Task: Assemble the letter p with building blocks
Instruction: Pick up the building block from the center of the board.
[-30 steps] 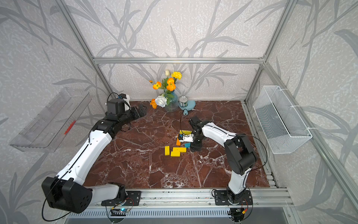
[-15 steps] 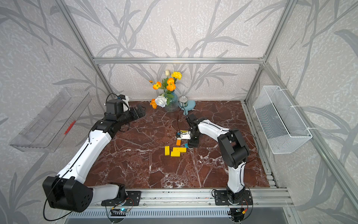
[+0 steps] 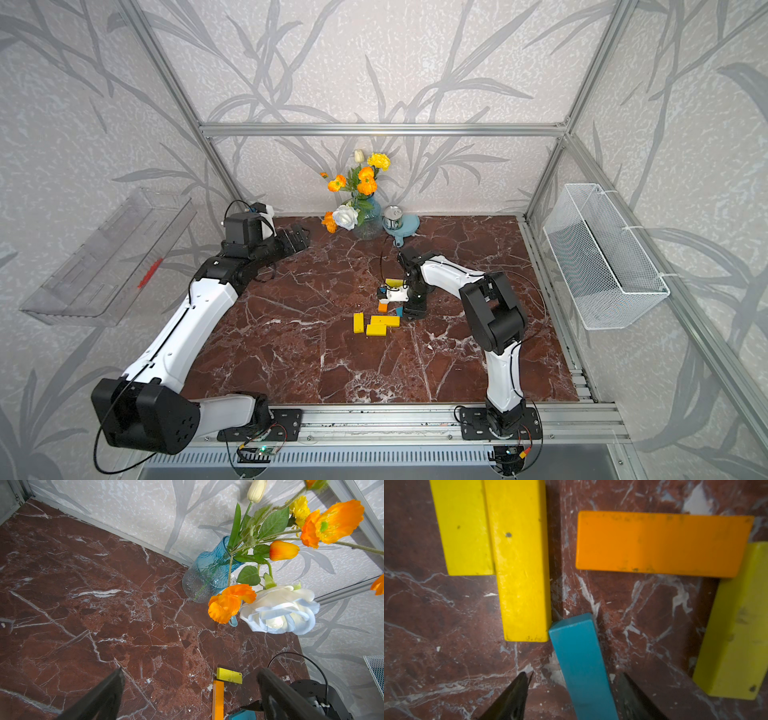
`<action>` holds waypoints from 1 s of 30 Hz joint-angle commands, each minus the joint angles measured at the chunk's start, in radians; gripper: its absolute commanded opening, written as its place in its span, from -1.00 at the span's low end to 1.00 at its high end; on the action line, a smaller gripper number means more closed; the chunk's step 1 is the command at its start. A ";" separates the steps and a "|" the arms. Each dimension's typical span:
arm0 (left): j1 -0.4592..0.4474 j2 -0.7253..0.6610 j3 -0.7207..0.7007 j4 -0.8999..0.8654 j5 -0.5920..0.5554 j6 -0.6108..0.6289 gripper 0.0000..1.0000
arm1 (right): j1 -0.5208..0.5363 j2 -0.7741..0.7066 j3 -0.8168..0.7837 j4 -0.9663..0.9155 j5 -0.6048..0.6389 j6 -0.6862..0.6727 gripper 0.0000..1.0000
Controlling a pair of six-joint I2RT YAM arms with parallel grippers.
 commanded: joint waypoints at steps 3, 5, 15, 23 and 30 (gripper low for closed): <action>0.010 -0.022 -0.024 0.007 0.016 0.018 1.00 | -0.003 0.039 0.029 -0.016 0.004 0.005 0.34; 0.010 -0.022 -0.026 0.007 0.016 0.019 0.99 | -0.004 0.049 0.036 -0.013 0.017 0.012 0.33; 0.017 -0.024 -0.028 0.004 0.016 0.022 1.00 | -0.011 0.050 0.039 -0.047 0.025 0.044 0.00; 0.022 -0.033 -0.037 0.005 0.021 0.020 0.99 | -0.011 0.026 0.044 -0.081 0.036 0.092 -0.46; 0.024 -0.047 -0.051 0.007 0.023 0.016 0.99 | -0.010 0.022 0.075 -0.116 0.037 0.261 -0.69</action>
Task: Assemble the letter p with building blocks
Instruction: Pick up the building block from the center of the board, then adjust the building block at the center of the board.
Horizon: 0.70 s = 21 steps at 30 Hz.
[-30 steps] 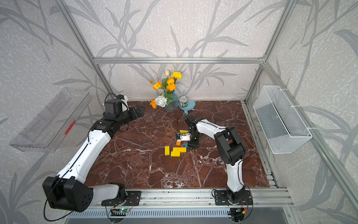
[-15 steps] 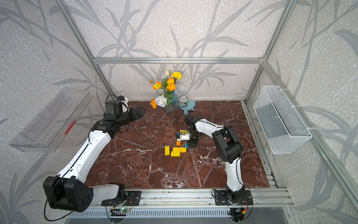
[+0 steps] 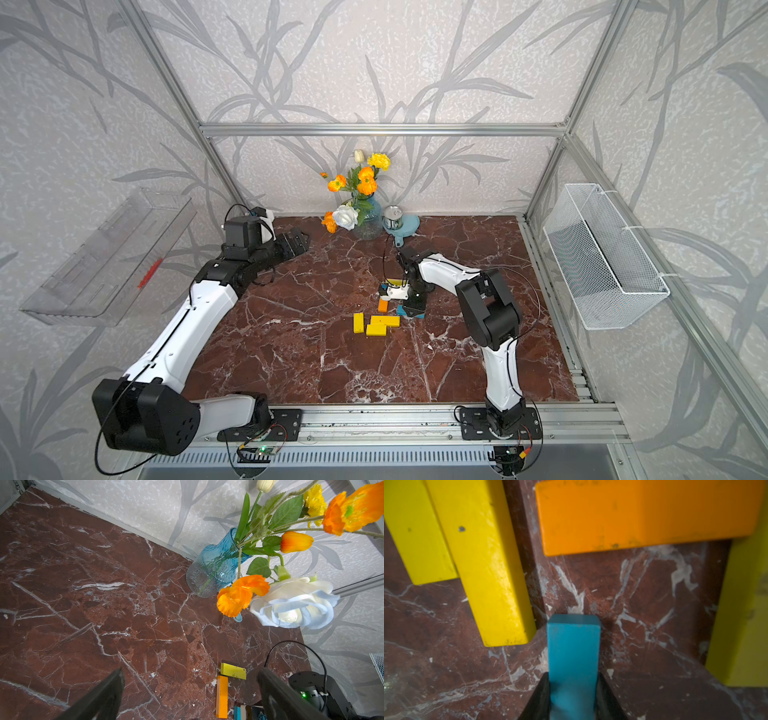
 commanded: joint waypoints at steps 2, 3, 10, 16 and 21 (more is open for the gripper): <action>0.008 -0.042 -0.017 0.007 0.009 0.009 1.00 | -0.004 -0.037 0.019 -0.063 -0.009 0.168 -0.72; 0.008 -0.042 -0.018 0.007 0.020 0.010 0.99 | -0.004 -0.047 0.012 -0.061 -0.012 0.198 -0.72; 0.005 -0.004 -0.058 -0.051 0.148 0.014 0.99 | -0.013 -0.164 -0.075 0.065 -0.054 0.503 -0.79; -0.131 0.047 -0.109 -0.192 0.086 0.076 0.99 | -0.101 -0.246 -0.161 0.168 -0.163 0.668 -0.82; -0.258 0.167 -0.104 -0.180 0.038 0.063 0.99 | -0.171 -0.280 -0.220 0.220 -0.195 0.718 -0.87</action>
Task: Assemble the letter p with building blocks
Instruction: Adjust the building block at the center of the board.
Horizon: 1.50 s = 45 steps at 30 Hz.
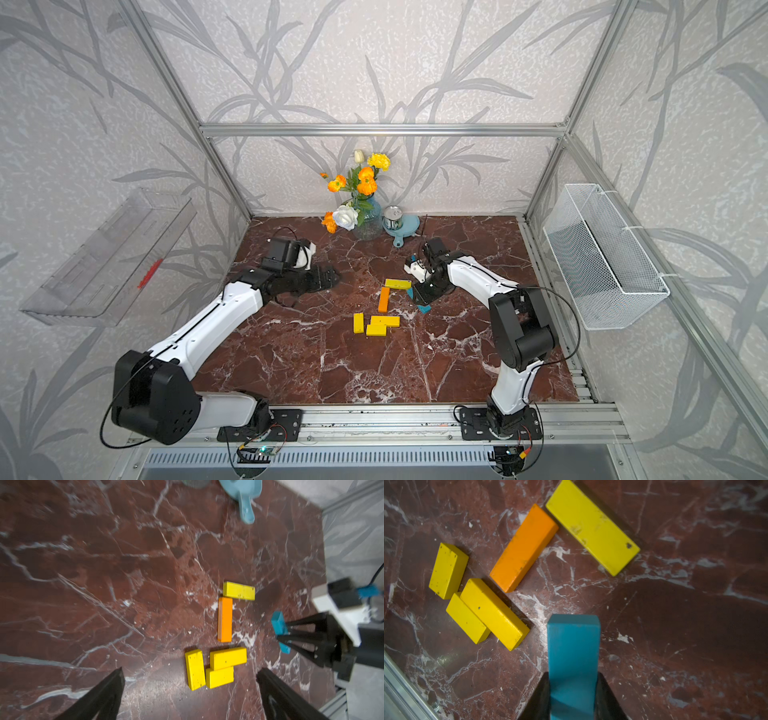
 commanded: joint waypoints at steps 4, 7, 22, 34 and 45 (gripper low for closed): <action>-0.078 0.175 0.051 -0.048 -0.074 0.022 0.99 | -0.031 -0.022 -0.031 0.058 -0.033 0.101 -0.88; -0.092 0.232 0.048 0.000 -0.067 0.009 0.99 | -0.035 -0.001 -0.035 0.072 -0.036 0.115 -0.89; -0.201 0.455 0.225 -0.065 -0.214 0.052 0.99 | -0.044 0.035 -0.027 0.083 -0.006 0.121 -0.89; -0.255 0.552 0.285 -0.124 -0.388 0.056 0.99 | -0.044 0.021 -0.030 0.104 0.022 0.145 -0.89; -0.281 0.603 0.312 -0.097 -0.377 0.031 0.99 | -0.044 0.075 -0.014 0.124 0.072 0.185 -0.90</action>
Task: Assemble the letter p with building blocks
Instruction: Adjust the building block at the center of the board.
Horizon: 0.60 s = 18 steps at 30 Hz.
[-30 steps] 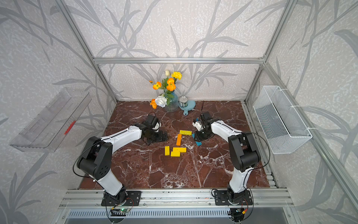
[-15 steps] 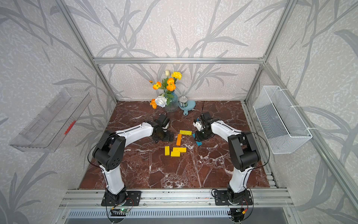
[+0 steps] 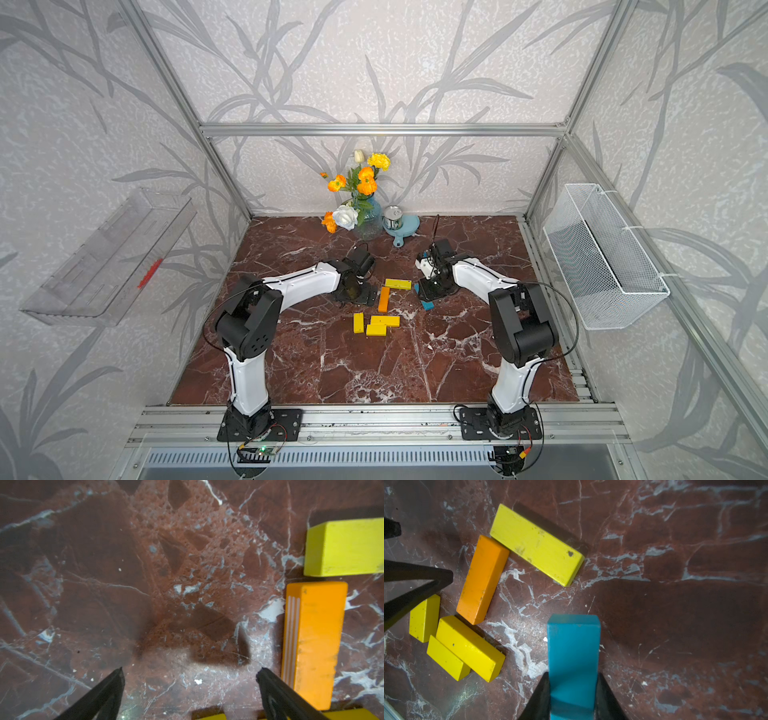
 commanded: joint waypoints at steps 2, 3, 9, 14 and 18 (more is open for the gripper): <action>-0.004 0.015 0.016 -0.005 -0.008 -0.005 0.99 | 0.004 0.050 0.013 0.017 0.054 0.052 -0.92; -0.004 0.013 0.014 -0.002 -0.010 -0.006 0.99 | 0.013 0.054 0.012 0.015 0.072 0.059 -0.93; -0.004 0.002 0.005 0.016 -0.001 -0.006 0.99 | 0.039 0.072 0.003 0.042 0.162 0.135 -1.00; -0.004 -0.011 -0.005 0.032 0.007 -0.007 0.99 | 0.047 0.112 0.034 0.025 0.176 0.166 -1.00; -0.005 -0.020 -0.014 0.046 0.013 -0.009 0.99 | 0.063 0.118 0.033 0.032 0.209 0.203 -1.00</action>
